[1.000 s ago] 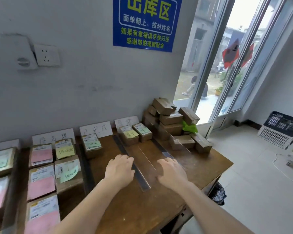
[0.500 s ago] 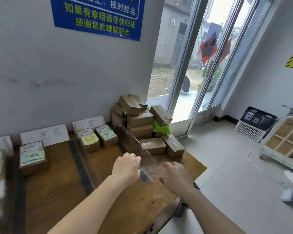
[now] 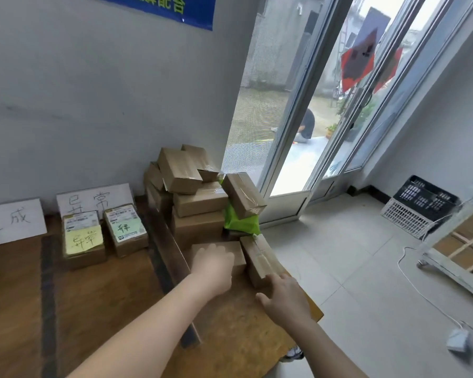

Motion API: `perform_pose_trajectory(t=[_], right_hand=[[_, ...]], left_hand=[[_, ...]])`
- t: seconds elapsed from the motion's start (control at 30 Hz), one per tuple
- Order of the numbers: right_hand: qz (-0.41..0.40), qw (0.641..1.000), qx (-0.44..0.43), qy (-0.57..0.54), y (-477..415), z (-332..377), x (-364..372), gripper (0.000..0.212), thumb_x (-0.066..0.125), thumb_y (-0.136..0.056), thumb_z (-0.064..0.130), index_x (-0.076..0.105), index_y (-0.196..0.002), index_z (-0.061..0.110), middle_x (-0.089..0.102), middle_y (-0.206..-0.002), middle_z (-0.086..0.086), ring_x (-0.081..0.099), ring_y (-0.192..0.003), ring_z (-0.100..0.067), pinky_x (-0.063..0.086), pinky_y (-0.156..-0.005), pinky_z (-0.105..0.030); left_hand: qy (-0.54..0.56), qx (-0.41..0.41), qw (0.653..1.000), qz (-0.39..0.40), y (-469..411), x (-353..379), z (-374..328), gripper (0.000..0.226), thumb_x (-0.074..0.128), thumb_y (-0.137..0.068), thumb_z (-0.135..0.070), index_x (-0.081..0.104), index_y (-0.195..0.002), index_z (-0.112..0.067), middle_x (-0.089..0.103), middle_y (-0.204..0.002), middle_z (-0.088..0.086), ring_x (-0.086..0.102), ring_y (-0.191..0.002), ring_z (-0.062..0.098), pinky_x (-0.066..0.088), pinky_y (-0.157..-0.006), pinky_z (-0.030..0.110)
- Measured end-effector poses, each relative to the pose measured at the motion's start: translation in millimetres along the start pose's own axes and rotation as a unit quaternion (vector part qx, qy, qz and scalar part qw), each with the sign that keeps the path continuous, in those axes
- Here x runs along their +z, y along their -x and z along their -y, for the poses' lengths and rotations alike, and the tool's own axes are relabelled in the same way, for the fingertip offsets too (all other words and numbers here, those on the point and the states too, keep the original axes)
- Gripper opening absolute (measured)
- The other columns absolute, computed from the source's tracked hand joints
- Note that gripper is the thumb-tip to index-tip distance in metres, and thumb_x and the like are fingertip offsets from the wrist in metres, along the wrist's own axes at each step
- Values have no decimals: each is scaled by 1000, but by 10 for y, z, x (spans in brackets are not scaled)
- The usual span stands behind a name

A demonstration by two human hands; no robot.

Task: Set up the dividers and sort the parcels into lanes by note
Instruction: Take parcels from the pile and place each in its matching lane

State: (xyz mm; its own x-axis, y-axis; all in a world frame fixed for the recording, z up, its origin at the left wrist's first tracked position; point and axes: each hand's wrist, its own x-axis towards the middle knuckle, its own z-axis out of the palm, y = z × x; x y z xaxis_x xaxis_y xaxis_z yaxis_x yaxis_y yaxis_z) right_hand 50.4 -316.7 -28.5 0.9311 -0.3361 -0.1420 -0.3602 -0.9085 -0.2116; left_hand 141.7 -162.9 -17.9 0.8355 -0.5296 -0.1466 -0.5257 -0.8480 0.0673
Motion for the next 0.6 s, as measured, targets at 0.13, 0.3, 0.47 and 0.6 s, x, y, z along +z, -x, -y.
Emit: perform_pose_trajectory(t=[0.13,0.3,0.47,0.6], right_hand=[[22,1000,-2,15,-391,-145,84,59,55,-91,53,43,-142,27,49,-139,1,46,-126,-19,45,-102,-32],[58,998,-35,10,-902,-390,203,69,55,-88,61,36,-145,28,41,-144,-1,40,-132,-22,41,-106,-36],[94,992,-78,-19,-1320,-625,354,81,58,-79,69,30,-144,29,33,-147,-2,37,-134,-24,43,-105,-38],[113,987,-103,-41,-1490,-727,504,95,59,-72,73,22,-148,30,28,-150,-3,37,-136,-25,43,-105,-38]], left_hand=[[-5,-46,997,57,-404,122,-79,41,55,-92,-24,48,-132,-17,49,-132,8,41,-125,27,36,-100,40],[-5,-129,987,98,-840,309,-147,61,59,-86,-16,37,-143,-17,40,-141,10,37,-131,29,34,-105,42],[-19,-208,969,133,-1086,567,-155,91,62,-84,-13,7,-156,-20,14,-160,14,12,-148,32,16,-117,53],[-8,-245,963,111,-1115,677,-249,95,68,-81,-12,8,-156,-19,20,-157,14,16,-147,32,17,-119,52]])
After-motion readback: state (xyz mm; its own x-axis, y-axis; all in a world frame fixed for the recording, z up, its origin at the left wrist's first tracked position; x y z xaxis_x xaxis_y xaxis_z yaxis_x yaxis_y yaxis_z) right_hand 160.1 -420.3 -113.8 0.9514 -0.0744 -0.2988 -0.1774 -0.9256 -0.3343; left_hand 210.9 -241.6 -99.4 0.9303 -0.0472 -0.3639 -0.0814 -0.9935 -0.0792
